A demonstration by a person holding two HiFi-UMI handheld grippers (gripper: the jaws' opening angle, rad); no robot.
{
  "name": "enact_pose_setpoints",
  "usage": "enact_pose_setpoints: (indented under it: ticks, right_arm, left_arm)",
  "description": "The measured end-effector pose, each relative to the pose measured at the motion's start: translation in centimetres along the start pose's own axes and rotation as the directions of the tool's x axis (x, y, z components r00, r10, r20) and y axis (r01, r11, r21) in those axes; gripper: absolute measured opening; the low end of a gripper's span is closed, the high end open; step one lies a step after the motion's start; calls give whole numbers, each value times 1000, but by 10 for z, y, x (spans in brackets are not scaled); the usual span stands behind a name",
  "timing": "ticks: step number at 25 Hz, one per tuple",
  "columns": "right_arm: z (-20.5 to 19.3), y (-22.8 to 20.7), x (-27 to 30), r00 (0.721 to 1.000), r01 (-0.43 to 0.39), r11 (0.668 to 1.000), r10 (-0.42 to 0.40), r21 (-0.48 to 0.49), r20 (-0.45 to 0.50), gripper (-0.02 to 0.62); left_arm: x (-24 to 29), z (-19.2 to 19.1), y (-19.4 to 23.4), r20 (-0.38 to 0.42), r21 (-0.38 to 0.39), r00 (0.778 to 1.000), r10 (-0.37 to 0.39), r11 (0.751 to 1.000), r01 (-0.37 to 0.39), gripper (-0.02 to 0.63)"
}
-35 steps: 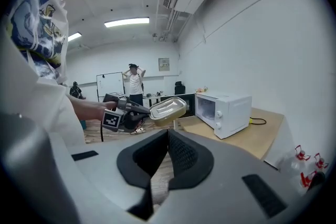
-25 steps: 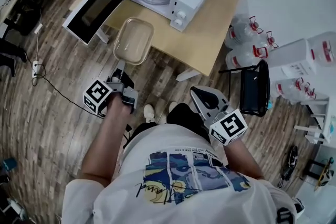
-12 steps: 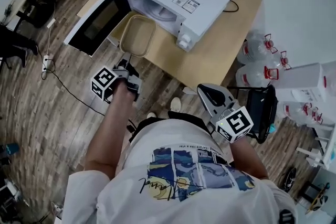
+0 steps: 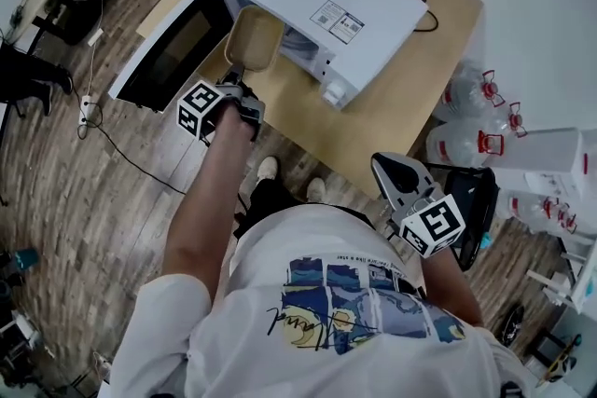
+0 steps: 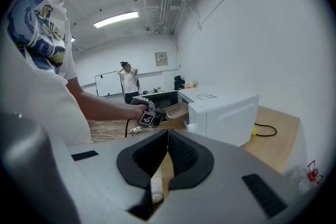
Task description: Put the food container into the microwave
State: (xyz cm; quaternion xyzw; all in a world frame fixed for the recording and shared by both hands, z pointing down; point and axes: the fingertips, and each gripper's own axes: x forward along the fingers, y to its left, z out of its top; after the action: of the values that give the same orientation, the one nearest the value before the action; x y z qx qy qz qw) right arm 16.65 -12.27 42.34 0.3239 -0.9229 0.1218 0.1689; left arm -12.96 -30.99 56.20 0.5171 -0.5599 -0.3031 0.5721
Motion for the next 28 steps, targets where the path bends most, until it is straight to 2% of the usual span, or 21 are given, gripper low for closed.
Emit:
enact_pose_setpoints:
  ticks: [7,15,22,28]
  right_arm:
    - [19,-15,17,993,122,992,-122,33,-9,9]
    - [28,-14,32,975,220,973,-219,70,-26,9]
    - [27,-15,32,952,306,946,-303,106,-40,9]
    - [30,-12,36,941,338,932,-335,129,-48,9]
  left_arm:
    - [70,12,-7,-48,-27,999,-1,1000,0,44]
    - [126,9,-22,-128,-49,992,-21,999,15,44]
    - [156,4,-21,-180,-36,984,-18,999,12,44]
    - [171,3,-20,-208,-21,978,-15,1000,11,46]
